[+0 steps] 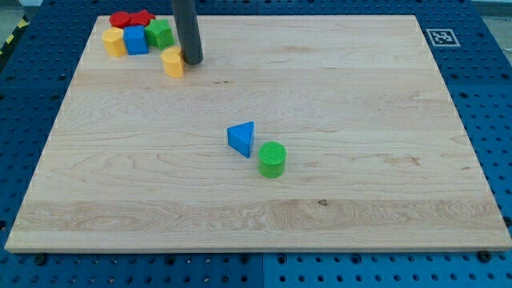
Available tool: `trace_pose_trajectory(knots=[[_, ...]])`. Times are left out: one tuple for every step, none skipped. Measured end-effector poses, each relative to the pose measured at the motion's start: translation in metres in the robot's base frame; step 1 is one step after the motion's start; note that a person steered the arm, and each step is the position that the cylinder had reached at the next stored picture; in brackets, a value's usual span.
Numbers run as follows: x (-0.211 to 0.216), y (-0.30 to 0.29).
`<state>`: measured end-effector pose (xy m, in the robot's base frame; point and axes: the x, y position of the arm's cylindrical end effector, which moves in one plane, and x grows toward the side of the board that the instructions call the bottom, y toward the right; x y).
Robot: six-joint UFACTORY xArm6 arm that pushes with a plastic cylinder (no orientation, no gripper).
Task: Slide the heart to the group of blocks
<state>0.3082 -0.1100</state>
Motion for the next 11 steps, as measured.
trace_pose_trajectory(knots=[[0.013,0.023],[0.037,0.019],[0.04,0.017],[0.038,0.009],[0.026,-0.009],[0.011,-0.024],[0.006,-0.046],[-0.003,-0.055],[0.005,-0.018],[0.054,0.068],[0.135,0.146]])
